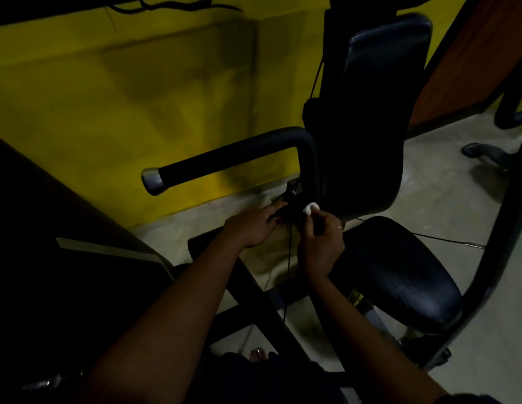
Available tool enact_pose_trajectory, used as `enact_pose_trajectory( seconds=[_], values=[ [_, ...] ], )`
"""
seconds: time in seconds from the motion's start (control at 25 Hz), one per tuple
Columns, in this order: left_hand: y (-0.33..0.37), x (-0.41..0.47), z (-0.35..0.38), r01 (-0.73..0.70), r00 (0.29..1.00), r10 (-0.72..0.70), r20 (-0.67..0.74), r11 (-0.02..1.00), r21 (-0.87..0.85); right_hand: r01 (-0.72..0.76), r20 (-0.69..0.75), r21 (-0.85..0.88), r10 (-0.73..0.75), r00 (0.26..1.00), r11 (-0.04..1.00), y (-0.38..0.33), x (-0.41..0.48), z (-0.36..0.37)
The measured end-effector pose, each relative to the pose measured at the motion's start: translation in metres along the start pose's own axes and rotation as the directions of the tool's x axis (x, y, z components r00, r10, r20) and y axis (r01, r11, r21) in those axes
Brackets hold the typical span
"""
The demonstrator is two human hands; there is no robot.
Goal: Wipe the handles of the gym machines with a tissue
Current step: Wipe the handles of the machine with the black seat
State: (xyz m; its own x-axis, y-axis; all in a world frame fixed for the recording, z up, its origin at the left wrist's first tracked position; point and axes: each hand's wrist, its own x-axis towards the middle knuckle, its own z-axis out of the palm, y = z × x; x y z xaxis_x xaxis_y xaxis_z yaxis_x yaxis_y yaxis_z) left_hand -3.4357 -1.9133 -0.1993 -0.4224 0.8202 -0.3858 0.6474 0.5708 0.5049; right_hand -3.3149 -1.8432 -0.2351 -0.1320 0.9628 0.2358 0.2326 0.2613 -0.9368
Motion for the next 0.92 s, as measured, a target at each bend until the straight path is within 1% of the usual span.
enact_pose_trajectory(
  seconds=[0.16, 0.2, 0.28, 0.32, 0.36, 0.4, 0.44, 0.48, 0.52, 0.56, 0.64, 0.68, 0.72, 0.76, 0.8, 0.88, 0.92],
  values=[
    [0.0, 0.0, -0.001, 0.007, 1.0, -0.006, 0.03, 1.0, -0.022, 0.175, 0.089, -0.124, -0.164, 0.982, 0.977, 0.005, 0.015, 0.004],
    [0.0, 0.001, -0.002, 0.011, 0.999, -0.009, 0.039, 0.999, -0.045, 0.248, 0.136, -0.158, -0.228, 0.964, 0.956, 0.009, 0.017, 0.003],
    [0.0, 0.0, -0.003, 0.008, 0.998, -0.003, 0.057, 0.996, -0.092, 0.314, 0.255, -0.227, -0.255, 0.933, 0.922, 0.012, 0.016, -0.001],
    [0.0, 0.0, -0.003, 0.007, 0.998, -0.001, 0.063, 0.995, -0.097, 0.364, 0.325, -0.248, -0.277, 0.904, 0.898, 0.013, 0.018, -0.006],
    [-0.001, 0.0, -0.003, 0.009, 0.998, -0.003, 0.067, 0.995, -0.095, 0.458, 0.37, -0.248, -0.353, 0.859, 0.854, 0.012, 0.023, -0.011],
    [-0.002, 0.001, -0.002, 0.023, 0.998, -0.016, 0.067, 0.994, -0.103, 0.591, 0.425, -0.271, -0.456, 0.782, 0.76, 0.009, 0.031, -0.013],
    [-0.003, 0.002, -0.002, 0.047, 0.997, -0.039, 0.069, 0.992, -0.116, 0.723, 0.487, -0.253, -0.561, 0.669, 0.643, 0.004, 0.04, -0.012],
    [-0.005, 0.003, -0.001, 0.076, 0.995, -0.067, 0.074, 0.989, -0.126, 0.809, 0.522, -0.244, -0.631, 0.574, 0.534, 0.001, 0.051, -0.006],
    [-0.007, 0.005, 0.0, 0.1, 0.993, -0.09, 0.076, 0.987, -0.126, 0.839, 0.553, -0.244, -0.642, 0.532, 0.486, -0.006, 0.059, -0.001],
    [-0.008, 0.006, 0.001, 0.113, 0.991, -0.104, 0.079, 0.987, -0.117, 0.85, 0.567, -0.261, -0.64, 0.519, 0.458, -0.009, 0.062, 0.004],
    [-0.009, 0.008, 0.001, 0.106, 0.992, -0.096, 0.083, 0.987, -0.125, 0.787, 0.578, -0.276, -0.56, 0.594, 0.551, -0.014, 0.057, 0.005],
    [-0.009, 0.008, 0.001, 0.096, 0.993, -0.084, 0.087, 0.984, -0.147, 0.797, 0.616, -0.27, -0.539, 0.574, 0.541, -0.013, 0.054, 0.004],
    [-0.01, 0.008, 0.001, 0.092, 0.993, -0.078, 0.089, 0.981, -0.171, 0.826, 0.656, -0.235, -0.544, 0.524, 0.513, -0.012, 0.053, 0.004],
    [-0.011, 0.009, 0.001, 0.09, 0.993, -0.075, 0.088, 0.98, -0.178, 0.881, 0.709, -0.199, -0.558, 0.431, 0.428, -0.012, 0.055, 0.006],
    [-0.011, 0.009, 0.001, 0.091, 0.993, -0.076, 0.089, 0.981, -0.17, 0.924, 0.762, -0.196, -0.542, 0.355, 0.328, -0.017, 0.059, 0.007],
    [-0.013, 0.011, 0.003, 0.085, 0.994, -0.072, 0.086, 0.984, -0.154, 0.956, 0.819, -0.224, -0.495, 0.29, 0.188, -0.02, 0.068, 0.012],
    [-0.013, 0.012, 0.003, 0.088, 0.994, -0.074, 0.086, 0.981, -0.175, 0.963, 0.837, -0.223, -0.477, 0.268, 0.15, -0.023, 0.068, 0.014]
  ],
)
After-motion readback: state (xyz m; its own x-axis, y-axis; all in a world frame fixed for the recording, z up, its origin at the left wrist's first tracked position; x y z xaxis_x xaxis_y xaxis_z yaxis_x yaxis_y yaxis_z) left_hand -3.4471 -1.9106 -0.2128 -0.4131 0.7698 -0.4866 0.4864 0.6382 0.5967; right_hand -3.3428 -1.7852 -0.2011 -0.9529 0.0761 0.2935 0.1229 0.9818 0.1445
